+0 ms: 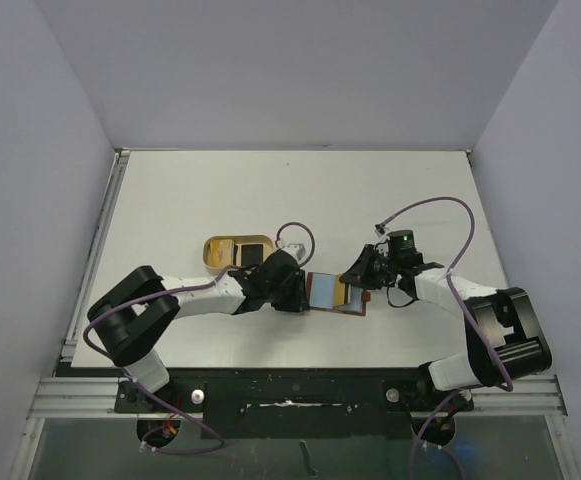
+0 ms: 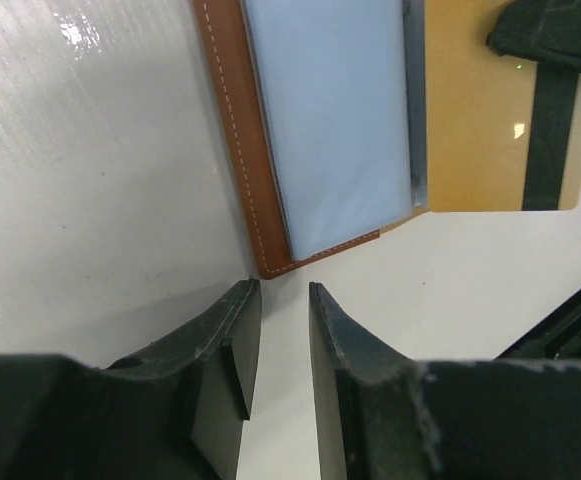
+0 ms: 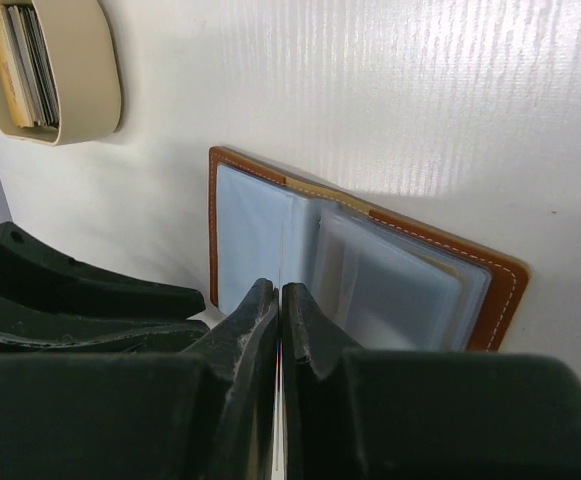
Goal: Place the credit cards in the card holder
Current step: Insert the credit card into the card holder.
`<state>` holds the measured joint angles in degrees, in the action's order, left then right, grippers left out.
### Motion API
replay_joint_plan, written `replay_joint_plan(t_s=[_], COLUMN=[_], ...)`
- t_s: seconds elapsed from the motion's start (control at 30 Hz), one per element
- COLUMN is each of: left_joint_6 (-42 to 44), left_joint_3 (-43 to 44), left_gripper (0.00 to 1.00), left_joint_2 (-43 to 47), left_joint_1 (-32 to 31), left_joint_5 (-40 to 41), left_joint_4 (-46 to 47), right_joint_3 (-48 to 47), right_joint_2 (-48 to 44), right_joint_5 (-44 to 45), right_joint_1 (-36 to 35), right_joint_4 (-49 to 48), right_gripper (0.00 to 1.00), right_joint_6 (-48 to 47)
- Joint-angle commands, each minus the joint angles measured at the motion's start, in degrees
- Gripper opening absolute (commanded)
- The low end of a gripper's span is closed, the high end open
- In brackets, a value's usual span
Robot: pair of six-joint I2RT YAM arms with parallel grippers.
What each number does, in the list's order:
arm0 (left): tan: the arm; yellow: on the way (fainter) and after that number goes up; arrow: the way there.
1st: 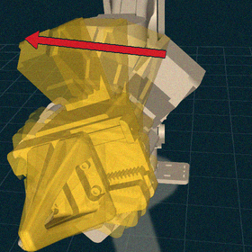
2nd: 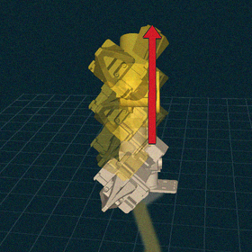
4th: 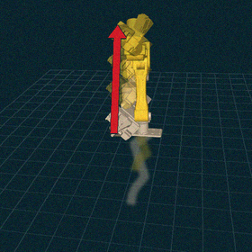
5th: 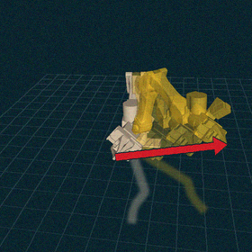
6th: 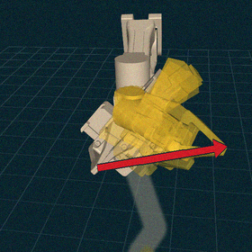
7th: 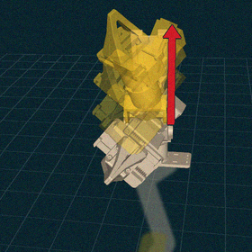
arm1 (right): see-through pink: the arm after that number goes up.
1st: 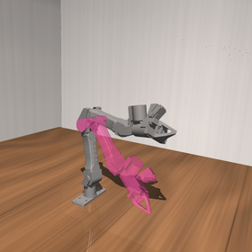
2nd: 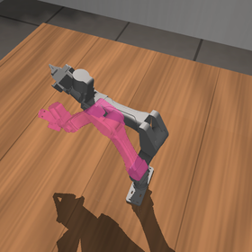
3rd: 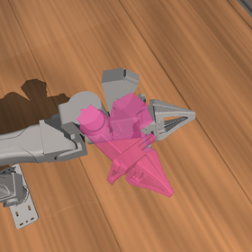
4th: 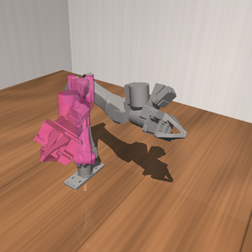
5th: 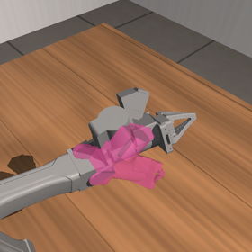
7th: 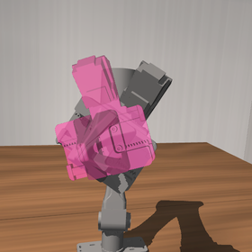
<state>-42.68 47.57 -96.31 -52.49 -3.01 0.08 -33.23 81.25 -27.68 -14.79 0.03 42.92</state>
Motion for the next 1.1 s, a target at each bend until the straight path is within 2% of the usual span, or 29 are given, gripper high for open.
replay_joint_plan(t_s=[0.0,0.2,0.37,0.6,1.07], left_joint_6=[-0.9,-0.2,0.8,1.9,2.5], left_joint_3=[0.5,0.3,0.4,-0.2,0.1], left_gripper=[0.26,0.25,0.17,0.12,0.11], left_joint_2=[3.7,3.1,0.6,-1.4,-2.2], left_joint_1=[0.9,2.9,3.9,3.9,3.8], left_joint_5=[-0.5,-1.4,-2.1,-2.9,-2.7], left_joint_4=[1.8,3.8,4.1,5.3,5.6], right_joint_3=[0.6,0.1,-0.5,0.1,-0.7], right_joint_2=[0.4,2.2,4.8,8.5,8.8], right_joint_5=[-2.0,-3.9,-4.2,-6.2,-9.1], right_joint_1=[1.2,1.8,1.9,2.3,2.4], right_joint_4=[-3.1,-4.6,-5.7,-8.6,-9.7], right_gripper=[0.03,0.04,0.04,0.05,0.05], right_joint_6=[-0.4,-0.5,-0.7,-1.3,-1.8])
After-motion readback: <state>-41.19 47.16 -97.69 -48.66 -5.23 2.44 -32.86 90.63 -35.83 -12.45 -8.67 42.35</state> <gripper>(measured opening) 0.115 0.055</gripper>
